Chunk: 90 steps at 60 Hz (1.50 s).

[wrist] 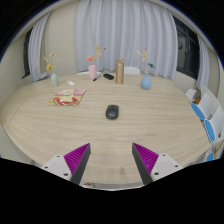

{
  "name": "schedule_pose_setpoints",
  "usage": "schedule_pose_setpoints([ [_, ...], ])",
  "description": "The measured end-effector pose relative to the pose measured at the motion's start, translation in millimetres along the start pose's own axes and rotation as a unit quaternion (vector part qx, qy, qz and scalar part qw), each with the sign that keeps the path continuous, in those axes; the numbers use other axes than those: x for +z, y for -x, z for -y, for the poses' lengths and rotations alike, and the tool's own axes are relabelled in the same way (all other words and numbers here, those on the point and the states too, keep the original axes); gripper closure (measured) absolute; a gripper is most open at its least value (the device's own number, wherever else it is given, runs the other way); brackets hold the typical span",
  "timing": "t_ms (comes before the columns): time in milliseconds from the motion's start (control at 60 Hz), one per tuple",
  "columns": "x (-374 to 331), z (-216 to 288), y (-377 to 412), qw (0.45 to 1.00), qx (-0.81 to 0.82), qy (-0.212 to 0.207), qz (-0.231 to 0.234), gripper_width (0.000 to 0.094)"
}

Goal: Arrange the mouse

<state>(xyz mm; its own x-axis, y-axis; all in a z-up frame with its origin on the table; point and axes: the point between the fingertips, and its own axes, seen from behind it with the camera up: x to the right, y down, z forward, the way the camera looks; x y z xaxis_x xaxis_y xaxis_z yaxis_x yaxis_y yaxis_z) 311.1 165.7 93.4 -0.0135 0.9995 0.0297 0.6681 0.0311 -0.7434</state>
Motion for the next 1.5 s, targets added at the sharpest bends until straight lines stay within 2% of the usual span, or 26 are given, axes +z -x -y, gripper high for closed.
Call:
schedule_pose_setpoints([
  [500, 111.2, 48.2, 17.3, 0.999, 0.005, -0.014, -0.029, 0.0081],
  [800, 199.2, 72.4, 8.7, 0.998, 0.025, -0.008, -0.049, 0.0085],
  [1067, 249.6, 84.7, -4.5, 0.998, 0.032, 0.005, -0.055, 0.0091],
  [1150, 257.8, 89.3, -1.1, 0.998, 0.04, 0.004, -0.04, 0.0135],
  [1200, 261.4, 92.0, 1.0, 0.999, 0.042, 0.002, -0.032, 0.0201],
  [1250, 263.2, 93.2, -2.1, 0.999, 0.037, 0.002, -0.035, 0.0338],
  [1267, 263.1, 93.7, -3.9, 0.999, 0.035, 0.001, -0.038, 0.0459],
  [1417, 263.0, 97.7, -2.8, 0.999, 0.016, 0.006, -0.044, 0.0558],
  [1500, 258.3, 107.1, 8.7, 0.999, 0.026, 0.012, -0.032, 0.0571],
])
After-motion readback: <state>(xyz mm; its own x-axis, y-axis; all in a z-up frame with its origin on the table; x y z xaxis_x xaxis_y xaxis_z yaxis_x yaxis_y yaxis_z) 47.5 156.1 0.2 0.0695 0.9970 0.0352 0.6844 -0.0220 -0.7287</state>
